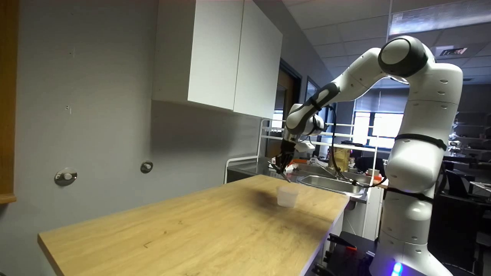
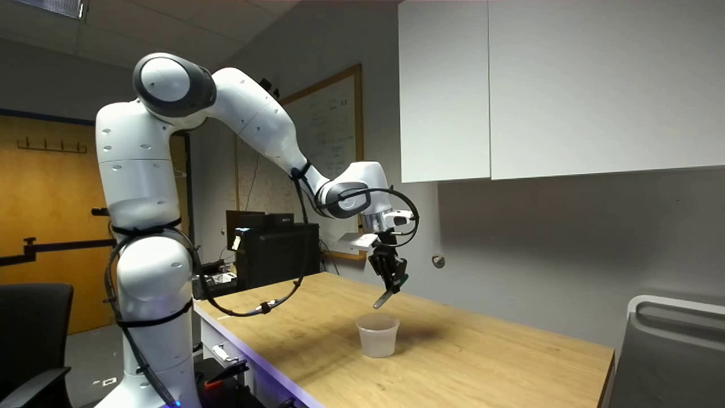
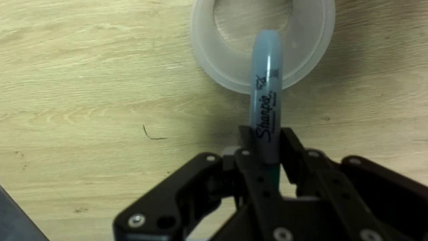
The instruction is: Put the marker in the bowl
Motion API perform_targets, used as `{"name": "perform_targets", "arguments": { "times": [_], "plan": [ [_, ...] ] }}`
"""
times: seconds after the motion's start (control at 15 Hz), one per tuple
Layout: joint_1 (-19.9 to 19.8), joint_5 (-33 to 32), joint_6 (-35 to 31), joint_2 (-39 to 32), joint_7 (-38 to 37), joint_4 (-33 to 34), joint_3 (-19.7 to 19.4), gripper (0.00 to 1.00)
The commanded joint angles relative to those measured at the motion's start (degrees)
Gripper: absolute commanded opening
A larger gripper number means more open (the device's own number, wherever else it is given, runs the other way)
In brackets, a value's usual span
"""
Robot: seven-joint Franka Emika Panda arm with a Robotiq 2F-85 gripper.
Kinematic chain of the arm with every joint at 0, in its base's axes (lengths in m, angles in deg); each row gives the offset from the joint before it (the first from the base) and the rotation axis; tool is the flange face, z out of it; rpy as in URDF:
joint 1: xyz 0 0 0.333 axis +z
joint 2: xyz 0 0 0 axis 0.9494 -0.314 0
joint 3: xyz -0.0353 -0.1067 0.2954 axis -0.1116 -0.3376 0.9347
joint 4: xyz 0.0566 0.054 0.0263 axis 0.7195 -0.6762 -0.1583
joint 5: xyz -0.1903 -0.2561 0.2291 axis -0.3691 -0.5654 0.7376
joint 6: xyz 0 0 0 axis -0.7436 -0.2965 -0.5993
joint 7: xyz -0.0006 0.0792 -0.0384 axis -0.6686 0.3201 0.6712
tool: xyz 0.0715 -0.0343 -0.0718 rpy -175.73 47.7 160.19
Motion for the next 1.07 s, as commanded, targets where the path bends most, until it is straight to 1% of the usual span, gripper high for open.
{"name": "perform_targets", "arguments": {
  "times": [0.0, 0.33, 0.6, 0.67, 0.73, 0.8, 1.0],
  "plan": [
    [0.6, 4.2, -2.2, -1.9, 3.8, -0.8, -0.1, 0.09],
    [0.8, 8.5, -2.9, -4.8, 6.7, -0.8, 0.7, 0.09],
    [0.3, 10.2, -2.4, -6.0, 8.4, -1.1, 1.1, 0.09],
    [0.1, 10.2, -2.2, -6.0, 8.6, -1.3, 1.0, 0.50],
    [-0.1, 10.3, -2.1, -6.0, 8.9, -1.4, 1.0, 0.51],
    [-0.3, 10.3, -2.1, -5.8, 9.2, -1.6, 0.9, 0.56],
    [-0.8, 10.5, -2.2, -5.1, 10.1, -2.2, 0.8, 0.79]
  ]
}}
